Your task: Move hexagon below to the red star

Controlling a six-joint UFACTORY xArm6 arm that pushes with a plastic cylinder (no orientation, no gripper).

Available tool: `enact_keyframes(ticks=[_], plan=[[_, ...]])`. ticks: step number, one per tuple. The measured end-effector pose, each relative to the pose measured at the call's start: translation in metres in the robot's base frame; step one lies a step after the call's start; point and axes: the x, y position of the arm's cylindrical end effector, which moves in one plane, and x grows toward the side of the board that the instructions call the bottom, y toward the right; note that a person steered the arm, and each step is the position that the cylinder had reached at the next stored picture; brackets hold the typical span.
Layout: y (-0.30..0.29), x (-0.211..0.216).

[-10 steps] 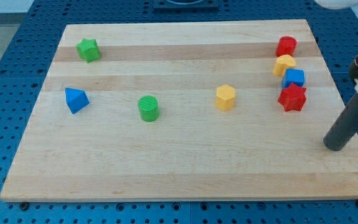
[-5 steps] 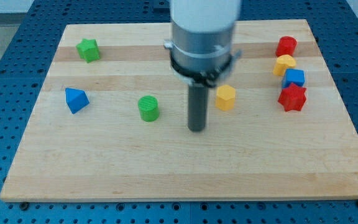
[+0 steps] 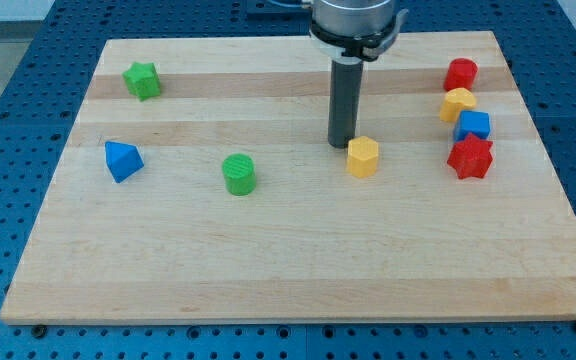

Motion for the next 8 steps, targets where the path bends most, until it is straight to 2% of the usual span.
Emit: enact_keyframes(ticks=[3, 6, 8], plan=[[0.04, 0.035], [0.012, 0.033], [0.082, 0.05]])
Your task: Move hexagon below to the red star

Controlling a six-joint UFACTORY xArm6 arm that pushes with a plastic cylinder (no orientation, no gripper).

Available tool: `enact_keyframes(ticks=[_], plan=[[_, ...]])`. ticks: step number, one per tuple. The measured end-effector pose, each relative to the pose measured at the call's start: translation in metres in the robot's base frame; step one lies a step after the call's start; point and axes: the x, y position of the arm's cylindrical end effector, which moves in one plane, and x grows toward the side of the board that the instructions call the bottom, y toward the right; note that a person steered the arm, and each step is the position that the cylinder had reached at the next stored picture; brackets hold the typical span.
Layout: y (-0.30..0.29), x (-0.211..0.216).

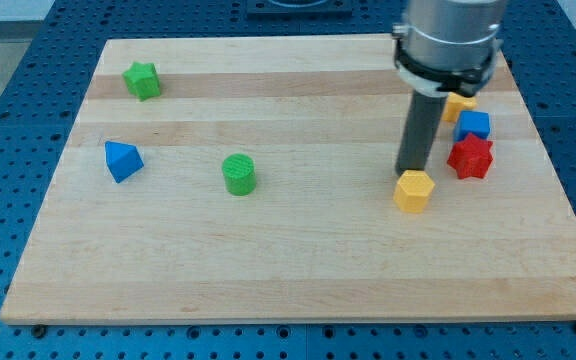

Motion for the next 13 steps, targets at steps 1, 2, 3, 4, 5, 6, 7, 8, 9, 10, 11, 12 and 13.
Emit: enact_keyframes(ticks=[1, 2, 3, 4, 5, 6, 7, 8, 9, 10, 11, 12, 13], plan=[[0.0, 0.0], [-0.034, 0.0], [-0.047, 0.002], [-0.046, 0.042], [-0.042, 0.042], [-0.025, 0.037], [-0.025, 0.036], [-0.028, 0.037], [-0.055, 0.037], [-0.055, 0.018], [-0.053, 0.019], [-0.019, 0.036], [-0.006, 0.039]])
